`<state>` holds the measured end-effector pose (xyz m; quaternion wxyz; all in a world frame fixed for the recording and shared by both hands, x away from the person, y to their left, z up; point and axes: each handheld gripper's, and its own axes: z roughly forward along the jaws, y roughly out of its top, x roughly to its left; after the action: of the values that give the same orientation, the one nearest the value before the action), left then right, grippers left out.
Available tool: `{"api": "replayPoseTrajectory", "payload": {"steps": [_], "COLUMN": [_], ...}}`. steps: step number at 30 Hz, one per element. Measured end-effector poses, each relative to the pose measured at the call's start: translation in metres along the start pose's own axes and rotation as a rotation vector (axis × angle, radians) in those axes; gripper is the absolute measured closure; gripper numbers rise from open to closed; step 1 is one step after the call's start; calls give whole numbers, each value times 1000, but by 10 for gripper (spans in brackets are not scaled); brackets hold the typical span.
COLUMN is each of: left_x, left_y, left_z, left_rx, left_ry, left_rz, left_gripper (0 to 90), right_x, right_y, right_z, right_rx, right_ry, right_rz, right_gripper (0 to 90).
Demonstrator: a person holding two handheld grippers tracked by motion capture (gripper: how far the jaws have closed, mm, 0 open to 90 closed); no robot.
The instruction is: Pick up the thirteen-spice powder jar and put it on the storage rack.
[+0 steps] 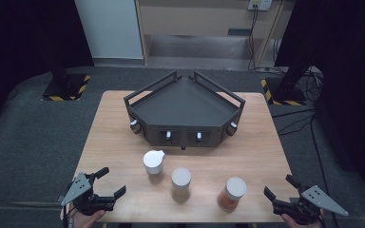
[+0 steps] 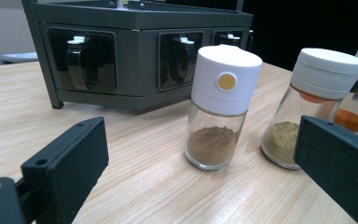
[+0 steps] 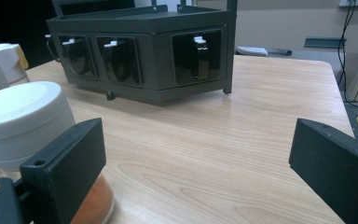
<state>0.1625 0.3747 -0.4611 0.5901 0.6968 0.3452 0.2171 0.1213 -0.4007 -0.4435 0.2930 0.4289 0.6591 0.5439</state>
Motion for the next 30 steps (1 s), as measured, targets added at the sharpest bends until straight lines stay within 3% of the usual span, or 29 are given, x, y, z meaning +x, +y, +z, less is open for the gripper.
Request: {"api": "replayPoseTrajectory", "payload": {"steps": [30], "left_x": [2], "left_y": [2], "left_z": [3], "left_rx": [16], "left_ry": [-35], "left_rz": [4], "left_gripper": [23], "right_x": [-8], "right_y": [0], "right_z": [3], "right_rx": [3], "right_ry": [67], "right_rz": [-23], "right_gripper": [58]}}
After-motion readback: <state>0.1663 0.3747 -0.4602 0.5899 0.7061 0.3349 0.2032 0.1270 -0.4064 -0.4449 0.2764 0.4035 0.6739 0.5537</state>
